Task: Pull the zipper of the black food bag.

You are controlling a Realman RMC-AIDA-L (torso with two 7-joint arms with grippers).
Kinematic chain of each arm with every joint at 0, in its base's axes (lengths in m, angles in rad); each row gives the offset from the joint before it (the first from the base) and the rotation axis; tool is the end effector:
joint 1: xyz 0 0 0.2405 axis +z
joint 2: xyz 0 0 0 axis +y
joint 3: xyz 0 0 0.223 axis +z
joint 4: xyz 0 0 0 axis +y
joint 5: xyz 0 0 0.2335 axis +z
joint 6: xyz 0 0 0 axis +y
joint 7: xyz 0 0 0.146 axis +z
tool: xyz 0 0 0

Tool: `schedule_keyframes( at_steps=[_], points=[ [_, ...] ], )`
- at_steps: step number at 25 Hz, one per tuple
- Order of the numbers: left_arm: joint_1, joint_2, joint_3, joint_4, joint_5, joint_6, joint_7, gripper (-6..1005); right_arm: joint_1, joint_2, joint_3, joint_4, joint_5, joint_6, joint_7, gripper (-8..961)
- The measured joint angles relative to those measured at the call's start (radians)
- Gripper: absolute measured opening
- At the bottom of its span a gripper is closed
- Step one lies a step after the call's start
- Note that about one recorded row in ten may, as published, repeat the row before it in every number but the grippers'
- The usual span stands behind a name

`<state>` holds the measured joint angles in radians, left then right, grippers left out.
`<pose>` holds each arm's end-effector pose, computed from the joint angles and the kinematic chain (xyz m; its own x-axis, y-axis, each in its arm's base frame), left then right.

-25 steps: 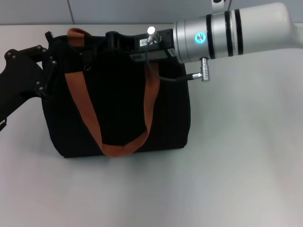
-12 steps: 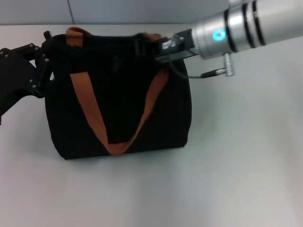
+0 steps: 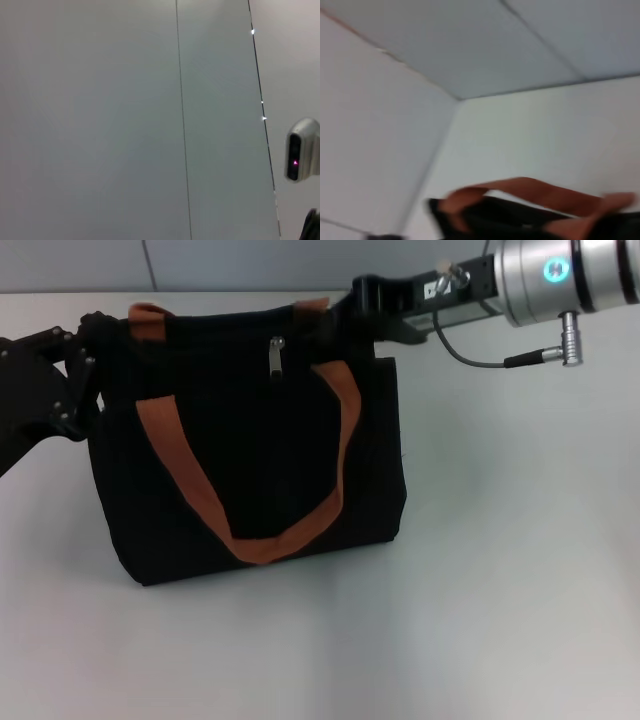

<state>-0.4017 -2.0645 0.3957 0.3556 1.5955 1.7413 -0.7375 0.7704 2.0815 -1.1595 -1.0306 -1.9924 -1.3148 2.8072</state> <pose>-0.2817 0.2929 0.0490 0.5917 -0.2018 0.7805 0.4576 -0.7131 -0.5312 0.0797 0.4074 0.0068 0.3609 -0.8650 -0.3486 -0.9006 -0.4203 0.1107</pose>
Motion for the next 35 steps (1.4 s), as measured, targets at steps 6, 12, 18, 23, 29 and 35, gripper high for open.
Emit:
schedule_keyframes(
  at_steps=[6, 12, 18, 23, 29, 35],
  points=[
    [0.001, 0.000, 0.000, -0.006, 0.000, -0.004, -0.009, 119, -0.128, 0.000, 0.043, 0.030, 0.426, -0.057, -0.322, 31],
    [0.004, 0.000, 0.011, -0.006, 0.006, -0.004, -0.048, 124, -0.181, -0.022, 0.179, 0.200, 0.607, -0.252, -0.613, 173],
    [0.006, 0.001, 0.027, -0.001, 0.009, -0.035, -0.155, 129, -0.206, -0.049, 0.374, 0.391, 0.605, -0.466, -0.933, 377],
    [0.009, 0.007, 0.032, 0.007, 0.013, -0.048, -0.198, 134, -0.228, -0.071, 0.372, 0.416, 0.601, -0.487, -0.984, 570],
    [0.012, 0.011, 0.033, 0.008, 0.014, -0.048, -0.204, 139, -0.200, -0.080, 0.338, 0.405, 0.566, -0.488, -0.920, 711],
    [0.012, 0.011, 0.034, 0.008, 0.014, -0.045, -0.200, 160, -0.065, -0.081, 0.321, 0.343, 0.338, -0.414, -0.630, 741]
  ],
)
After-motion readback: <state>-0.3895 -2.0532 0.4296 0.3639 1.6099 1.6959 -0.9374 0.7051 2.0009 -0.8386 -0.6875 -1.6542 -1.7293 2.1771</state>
